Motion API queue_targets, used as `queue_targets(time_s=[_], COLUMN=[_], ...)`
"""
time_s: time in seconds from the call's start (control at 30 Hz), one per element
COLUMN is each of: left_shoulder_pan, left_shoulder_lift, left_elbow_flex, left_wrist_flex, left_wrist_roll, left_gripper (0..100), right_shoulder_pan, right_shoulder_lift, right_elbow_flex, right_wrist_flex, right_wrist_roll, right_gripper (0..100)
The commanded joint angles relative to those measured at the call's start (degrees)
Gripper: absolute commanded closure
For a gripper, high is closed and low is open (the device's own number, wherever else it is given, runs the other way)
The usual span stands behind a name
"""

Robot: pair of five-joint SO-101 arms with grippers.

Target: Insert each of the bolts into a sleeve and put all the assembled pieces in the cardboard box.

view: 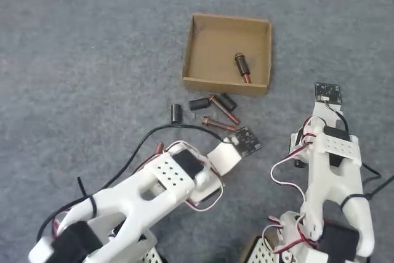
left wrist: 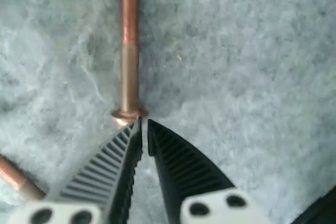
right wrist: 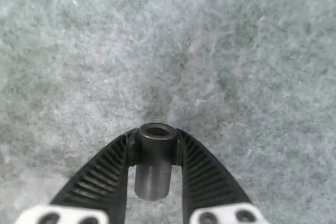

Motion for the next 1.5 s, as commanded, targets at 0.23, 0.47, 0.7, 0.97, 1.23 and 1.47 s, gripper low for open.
queue_targets(time_s=[0.23,0.47,0.7,0.97,1.23,1.47], left_shoulder_pan=[-0.8,-11.3,-18.5,-18.5,-16.1,-10.9], left_shoulder_lift=[12.5,15.0,15.6,15.2,6.9,3.3], left_elbow_flex=[-1.2,-6.5,-7.5,-7.7,-9.1,-2.5], left_wrist_flex=[-10.6,-10.2,-17.2,-22.2,-20.3,-21.8], left_wrist_roll=[8.9,9.1,9.2,14.0,39.7,49.4], left_gripper=[99,99,99,99,99,99], right_shoulder_pan=[0.6,0.6,0.5,0.4,0.5,0.4], right_shoulder_lift=[-2.4,-2.4,-2.4,-2.4,-2.4,-2.4], right_elbow_flex=[-0.4,-0.4,-0.4,-0.4,-0.4,-0.4], right_wrist_flex=[-0.4,-0.4,-0.4,-0.4,-0.4,-0.4], right_wrist_roll=[0.8,0.8,0.8,0.8,0.8,0.8], right_gripper=[99.1,99.1,99.1,99.1,99.1,99.1])
